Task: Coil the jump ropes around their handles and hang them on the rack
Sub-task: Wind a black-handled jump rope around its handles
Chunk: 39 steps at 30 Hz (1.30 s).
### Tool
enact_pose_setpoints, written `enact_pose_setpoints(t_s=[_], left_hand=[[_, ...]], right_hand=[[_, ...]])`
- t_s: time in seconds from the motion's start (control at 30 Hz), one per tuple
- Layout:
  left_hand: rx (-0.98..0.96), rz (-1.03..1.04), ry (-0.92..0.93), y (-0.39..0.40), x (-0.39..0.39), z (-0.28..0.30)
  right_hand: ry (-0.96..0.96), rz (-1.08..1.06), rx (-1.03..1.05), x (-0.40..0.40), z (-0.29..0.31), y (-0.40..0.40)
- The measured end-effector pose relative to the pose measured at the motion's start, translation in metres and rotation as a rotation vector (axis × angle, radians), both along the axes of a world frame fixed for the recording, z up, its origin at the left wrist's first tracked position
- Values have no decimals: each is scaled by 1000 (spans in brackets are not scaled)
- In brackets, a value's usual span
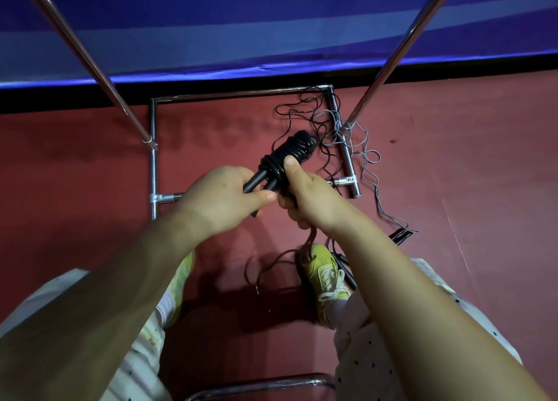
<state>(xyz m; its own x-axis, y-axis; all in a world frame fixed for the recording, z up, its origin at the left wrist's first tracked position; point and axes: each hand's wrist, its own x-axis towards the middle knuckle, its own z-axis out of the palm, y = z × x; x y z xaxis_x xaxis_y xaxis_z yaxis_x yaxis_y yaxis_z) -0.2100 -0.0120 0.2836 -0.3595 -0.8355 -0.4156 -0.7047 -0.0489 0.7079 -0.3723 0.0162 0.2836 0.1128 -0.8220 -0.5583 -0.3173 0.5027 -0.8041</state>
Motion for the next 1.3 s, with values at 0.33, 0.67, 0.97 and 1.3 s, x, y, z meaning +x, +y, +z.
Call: enact_pose_setpoints(t_s=[0.33, 0.67, 0.97, 1.3], left_hand=[[-261, -157, -381, -1, 3, -2], [451, 106, 351, -1, 3, -1], [667, 178, 594, -2, 4, 1], [388, 210, 370, -7, 1, -7]], right_hand=[[183, -43, 44, 1, -5, -1], [104, -135, -107, -6, -3, -1], [-164, -10, 41, -14, 5, -4], [89, -66, 68, -17, 3, -6]])
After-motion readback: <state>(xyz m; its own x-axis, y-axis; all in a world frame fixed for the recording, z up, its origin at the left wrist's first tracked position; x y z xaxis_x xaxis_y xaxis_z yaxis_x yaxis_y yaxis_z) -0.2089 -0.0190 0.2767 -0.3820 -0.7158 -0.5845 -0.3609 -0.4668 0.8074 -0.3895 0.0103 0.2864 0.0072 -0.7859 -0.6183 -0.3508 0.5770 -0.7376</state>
